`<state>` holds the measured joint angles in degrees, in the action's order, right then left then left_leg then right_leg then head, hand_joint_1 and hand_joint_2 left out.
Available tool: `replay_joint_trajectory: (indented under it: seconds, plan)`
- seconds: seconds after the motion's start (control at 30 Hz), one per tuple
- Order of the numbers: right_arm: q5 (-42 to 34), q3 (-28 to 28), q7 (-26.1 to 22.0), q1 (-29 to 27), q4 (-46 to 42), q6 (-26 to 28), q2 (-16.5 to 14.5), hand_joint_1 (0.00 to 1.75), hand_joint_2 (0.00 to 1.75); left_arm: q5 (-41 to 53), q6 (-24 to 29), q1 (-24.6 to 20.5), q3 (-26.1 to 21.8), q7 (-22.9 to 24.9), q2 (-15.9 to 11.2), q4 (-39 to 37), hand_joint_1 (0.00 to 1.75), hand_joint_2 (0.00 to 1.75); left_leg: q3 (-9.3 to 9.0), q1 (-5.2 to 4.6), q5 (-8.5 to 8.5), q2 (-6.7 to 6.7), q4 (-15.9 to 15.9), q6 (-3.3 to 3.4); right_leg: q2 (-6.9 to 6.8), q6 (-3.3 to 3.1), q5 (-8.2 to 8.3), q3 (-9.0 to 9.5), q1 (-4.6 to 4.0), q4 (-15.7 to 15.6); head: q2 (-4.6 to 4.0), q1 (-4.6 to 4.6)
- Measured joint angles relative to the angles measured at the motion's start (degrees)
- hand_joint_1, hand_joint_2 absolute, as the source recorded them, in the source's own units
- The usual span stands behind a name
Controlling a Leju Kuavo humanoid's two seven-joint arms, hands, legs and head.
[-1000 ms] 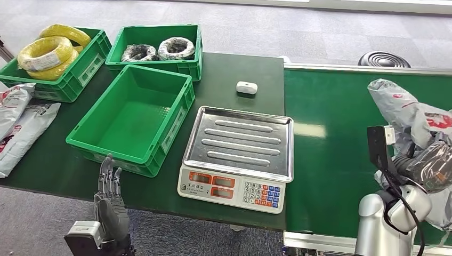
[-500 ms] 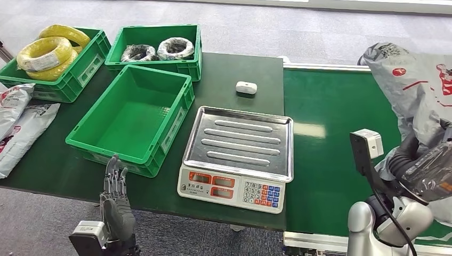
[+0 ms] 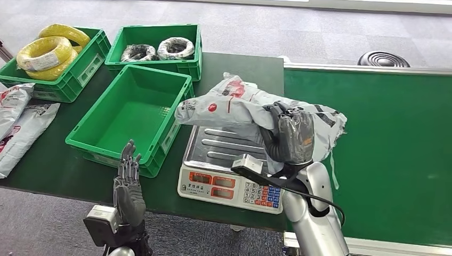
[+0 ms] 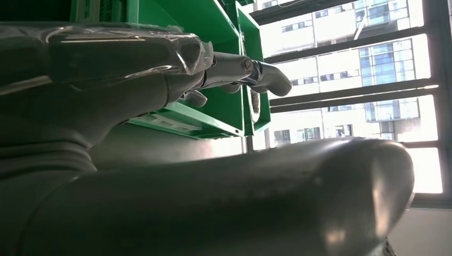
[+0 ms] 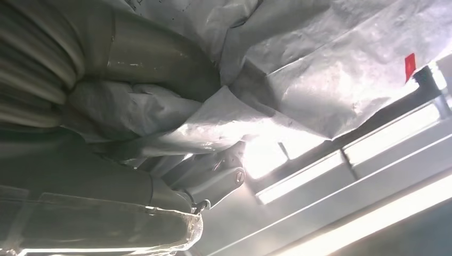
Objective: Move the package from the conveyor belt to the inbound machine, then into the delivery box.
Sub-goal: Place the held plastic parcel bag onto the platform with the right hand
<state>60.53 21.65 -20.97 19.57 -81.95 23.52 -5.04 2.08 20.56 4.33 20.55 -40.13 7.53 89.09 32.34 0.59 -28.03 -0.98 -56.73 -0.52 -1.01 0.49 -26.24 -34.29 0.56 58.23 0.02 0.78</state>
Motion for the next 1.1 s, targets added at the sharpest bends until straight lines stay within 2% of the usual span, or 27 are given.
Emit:
replay_joint_trajectory:
  seconds: [0.53, 0.8, 0.93, 1.1]
  plan:
    - [-2.7, 5.0, -0.2, 0.9, 3.5, -1.0, 0.5, 1.74, 1.75, 0.4, -0.2, -0.1, -0.3, 0.0, 0.0, -0.5, 0.00, 0.00, -0.01, 0.01, -0.05, 0.01, 0.0, 0.00, 0.00, 0.01, -0.01, -0.01, 0.00, 0.0, 0.00, 0.01]
    - [-5.6, 6.9, -0.5, 0.1, 4.8, -1.6, 0.9, 1.64, 1.75, 1.0, -0.8, 0.1, -0.6, 0.0, 0.3, -0.6, 0.00, 0.00, 0.00, -0.01, -0.05, 0.01, 0.0, 0.01, 0.00, 0.01, -0.02, -0.01, 0.01, 0.0, 0.00, -0.01]
    - [-5.9, 7.0, -0.5, -1.3, 4.8, -1.6, 1.1, 0.00, 1.75, 1.3, -1.1, 0.5, -0.6, 0.3, 0.4, -0.5, 0.00, 0.00, 0.00, 0.00, -0.06, 0.01, 0.0, 0.01, 0.00, 0.01, -0.02, -0.01, 0.01, 0.0, 0.00, -0.01]
    - [-7.1, 7.0, -0.4, -3.4, 4.8, -1.7, 1.4, 0.00, 1.75, 1.5, -0.9, 0.9, -0.7, 0.5, 0.5, -0.3, 0.00, 0.00, 0.00, 0.00, -0.06, 0.01, 0.0, 0.01, 0.00, 0.01, -0.02, -0.02, 0.00, 0.0, 0.00, -0.01]
